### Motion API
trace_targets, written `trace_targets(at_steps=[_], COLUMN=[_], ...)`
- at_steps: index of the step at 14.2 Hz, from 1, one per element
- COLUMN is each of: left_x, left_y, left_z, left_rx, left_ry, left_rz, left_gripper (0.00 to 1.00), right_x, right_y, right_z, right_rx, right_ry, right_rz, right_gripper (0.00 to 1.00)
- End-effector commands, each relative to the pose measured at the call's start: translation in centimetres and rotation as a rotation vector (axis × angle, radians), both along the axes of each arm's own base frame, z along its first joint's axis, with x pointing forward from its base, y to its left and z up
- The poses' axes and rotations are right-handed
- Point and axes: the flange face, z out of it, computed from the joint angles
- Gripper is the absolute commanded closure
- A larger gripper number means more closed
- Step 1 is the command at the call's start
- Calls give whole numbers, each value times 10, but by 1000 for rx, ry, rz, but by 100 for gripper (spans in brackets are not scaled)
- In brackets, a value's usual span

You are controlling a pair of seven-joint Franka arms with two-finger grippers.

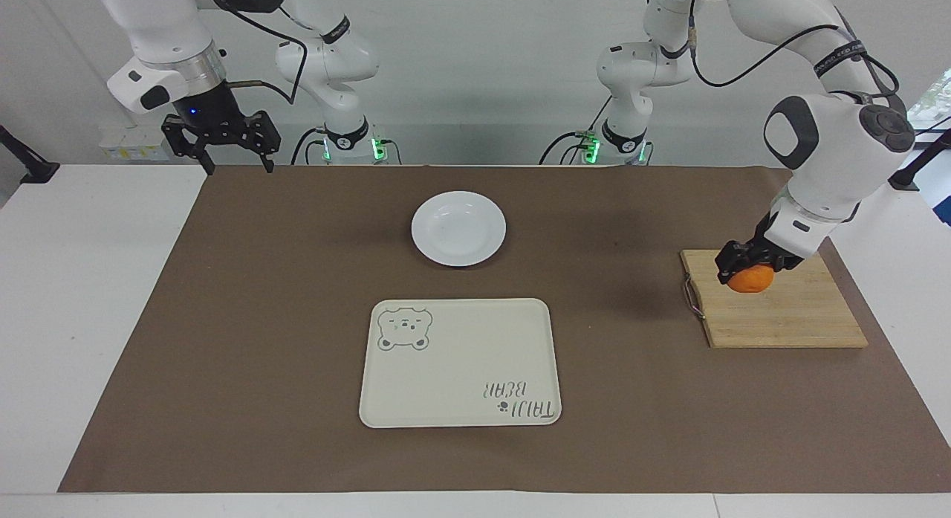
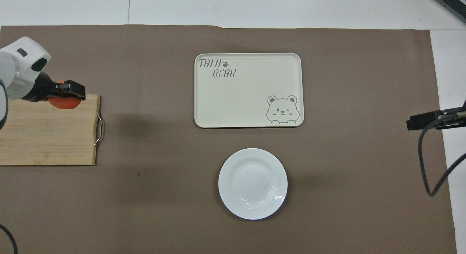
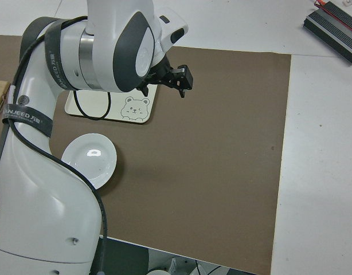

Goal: Place orange and plate with both arms
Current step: 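Lift the orange with the left gripper and carry it over the plate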

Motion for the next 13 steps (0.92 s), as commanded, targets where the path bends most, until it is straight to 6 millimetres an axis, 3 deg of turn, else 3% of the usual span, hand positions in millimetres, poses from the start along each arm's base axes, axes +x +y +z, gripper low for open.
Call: trace_targets(at_steps=[1, 7, 13], left_x=[-6, -27, -75], left_y=[-37, -144, -259], left_z=[5, 8, 10], left_rx=[-2, -9, -22], left_ry=[16, 19, 25], left_rz=[34, 96, 142], left_gripper=[100, 100, 100], right_x=[-2, -7, 1], right_y=[-4, 6, 12], right_z=[2, 0, -6], right_rx=[3, 4, 57], right_ry=[-2, 21, -36], right_rz=[11, 55, 57], right_gripper=[0, 0, 0])
